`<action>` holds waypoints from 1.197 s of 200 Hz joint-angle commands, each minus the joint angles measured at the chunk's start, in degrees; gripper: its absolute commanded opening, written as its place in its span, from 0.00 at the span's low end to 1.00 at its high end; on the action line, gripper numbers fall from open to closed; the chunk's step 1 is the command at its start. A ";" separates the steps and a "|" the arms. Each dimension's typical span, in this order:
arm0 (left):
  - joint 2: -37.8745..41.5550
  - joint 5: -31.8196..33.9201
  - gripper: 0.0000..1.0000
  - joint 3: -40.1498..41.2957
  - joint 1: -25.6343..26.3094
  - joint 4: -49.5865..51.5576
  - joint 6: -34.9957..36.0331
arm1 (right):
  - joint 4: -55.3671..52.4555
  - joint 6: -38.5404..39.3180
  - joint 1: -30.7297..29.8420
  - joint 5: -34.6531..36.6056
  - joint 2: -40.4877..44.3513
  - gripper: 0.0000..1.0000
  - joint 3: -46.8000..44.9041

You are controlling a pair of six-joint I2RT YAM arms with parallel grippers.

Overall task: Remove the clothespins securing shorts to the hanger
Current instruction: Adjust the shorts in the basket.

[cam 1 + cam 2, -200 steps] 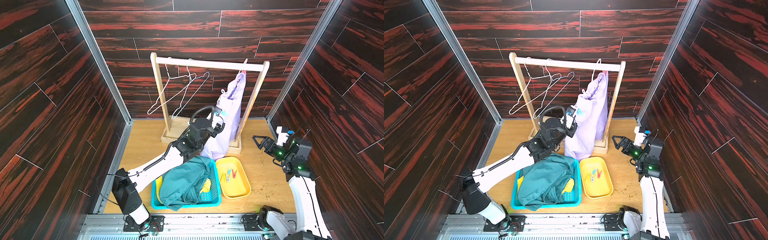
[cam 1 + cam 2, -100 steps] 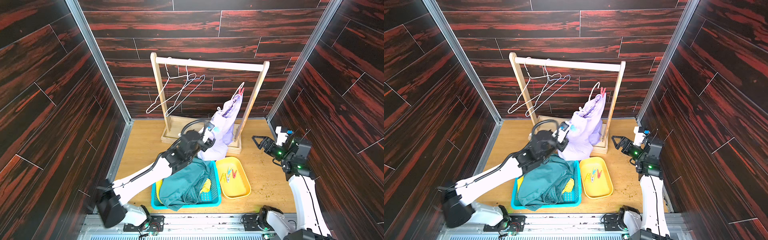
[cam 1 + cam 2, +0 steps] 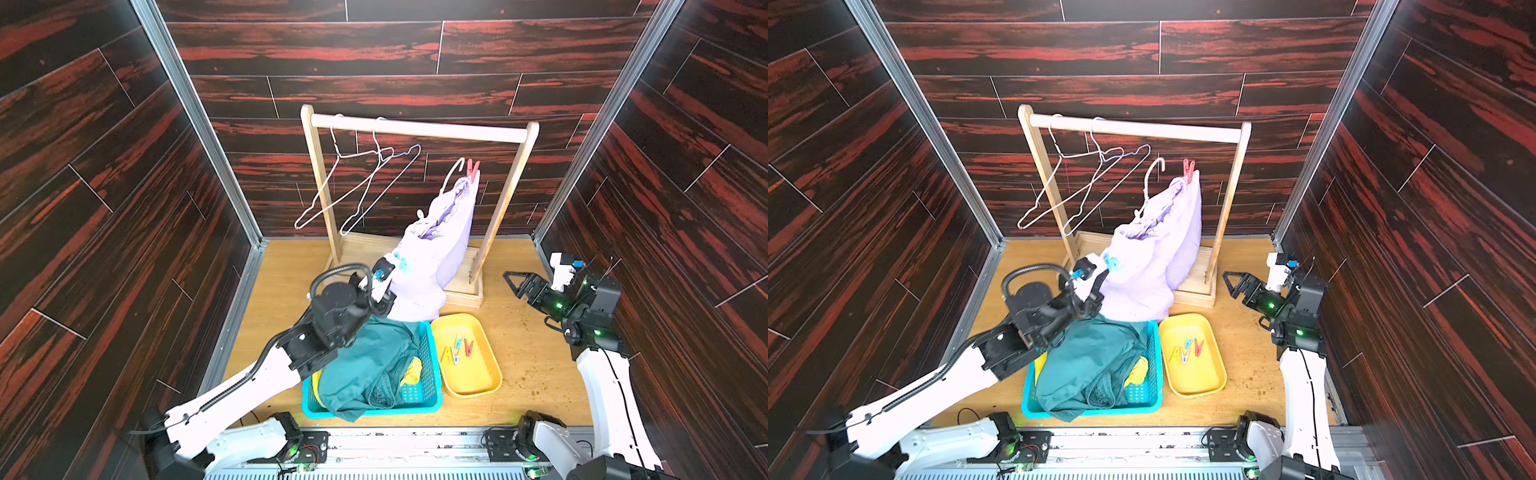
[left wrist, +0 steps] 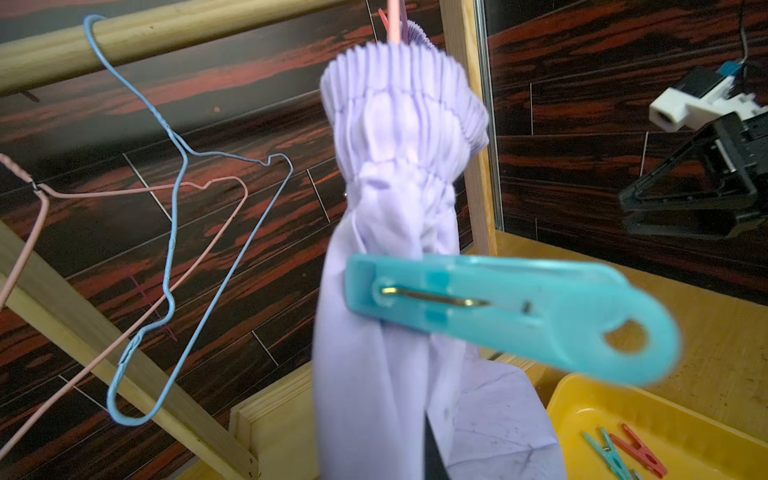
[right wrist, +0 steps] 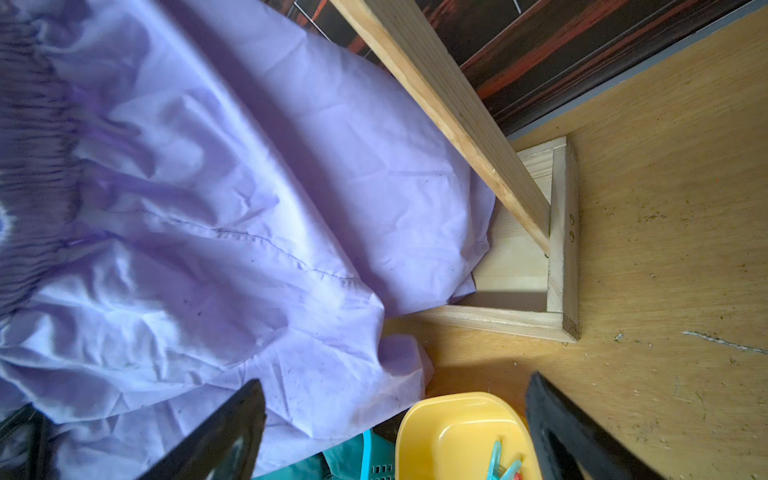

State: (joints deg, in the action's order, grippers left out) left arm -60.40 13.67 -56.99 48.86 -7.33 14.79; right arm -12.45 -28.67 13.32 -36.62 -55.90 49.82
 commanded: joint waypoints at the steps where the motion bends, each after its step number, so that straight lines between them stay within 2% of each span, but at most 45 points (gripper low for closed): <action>1: 4.09 -0.67 0.00 0.46 0.11 -6.47 -1.43 | 0.08 0.34 -1.01 0.05 -0.55 0.98 0.92; 57: 10.60 -1.92 0.00 0.57 0.02 -8.00 -2.40 | -0.89 1.33 -5.55 3.54 -1.56 0.98 3.14; 127: 19.60 -0.68 0.00 -0.22 0.07 -4.20 1.04 | -0.22 1.81 -9.50 5.82 -3.26 0.98 6.28; 186: 24.11 1.43 0.00 -1.67 0.09 -1.18 5.18 | 0.99 2.83 -14.14 9.02 -5.07 0.98 9.68; 239: 28.32 0.24 0.00 -1.63 0.13 -2.14 4.82 | 1.71 3.42 -17.68 10.94 -7.98 0.98 12.30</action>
State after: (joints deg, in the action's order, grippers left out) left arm -35.03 14.52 -56.36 48.86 -4.49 19.27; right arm -11.53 -26.50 -3.01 -27.31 -62.41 59.92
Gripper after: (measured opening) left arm 0.066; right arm 0.984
